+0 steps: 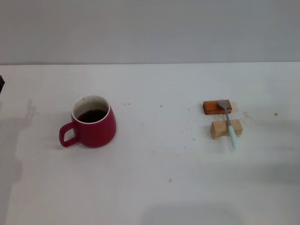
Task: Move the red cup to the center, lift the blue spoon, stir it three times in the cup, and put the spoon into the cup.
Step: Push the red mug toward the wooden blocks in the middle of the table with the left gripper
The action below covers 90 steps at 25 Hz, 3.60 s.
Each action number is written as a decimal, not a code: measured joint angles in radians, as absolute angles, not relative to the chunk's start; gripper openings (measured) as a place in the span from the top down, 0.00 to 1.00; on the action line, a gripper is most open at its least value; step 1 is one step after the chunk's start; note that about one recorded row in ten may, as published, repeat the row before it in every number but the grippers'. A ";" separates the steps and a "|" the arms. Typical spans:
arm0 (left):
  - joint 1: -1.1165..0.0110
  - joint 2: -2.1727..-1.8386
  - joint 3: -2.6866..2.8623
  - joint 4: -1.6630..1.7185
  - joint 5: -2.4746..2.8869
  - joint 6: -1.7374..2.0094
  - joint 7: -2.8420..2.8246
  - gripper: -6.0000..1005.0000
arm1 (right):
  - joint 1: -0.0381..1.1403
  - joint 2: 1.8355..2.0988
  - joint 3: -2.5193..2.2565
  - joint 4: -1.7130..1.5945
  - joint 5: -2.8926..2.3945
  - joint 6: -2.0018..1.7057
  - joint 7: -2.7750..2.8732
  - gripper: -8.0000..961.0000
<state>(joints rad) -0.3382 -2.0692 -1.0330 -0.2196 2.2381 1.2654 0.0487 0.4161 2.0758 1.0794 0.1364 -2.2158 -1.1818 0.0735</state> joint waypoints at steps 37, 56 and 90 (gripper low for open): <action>-0.395 -2.065 -0.965 -0.165 2.246 1.045 0.419 0.51 | 0.425 2.075 1.089 0.138 -2.212 -1.183 0.074 0.22; -0.412 -2.067 -0.739 -0.143 2.249 1.003 0.622 1.00 | 0.434 2.075 1.084 0.138 -2.214 -1.183 0.074 0.22; -0.422 -2.073 -0.541 -0.236 2.249 0.994 0.634 0.99 | 0.437 2.079 1.080 0.147 -2.220 -1.182 0.074 0.22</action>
<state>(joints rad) -0.4219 -2.0728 -0.5409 -0.2359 2.2489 0.9938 0.6344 0.4371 2.0786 1.0798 0.1473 -2.2197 -1.1821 0.0736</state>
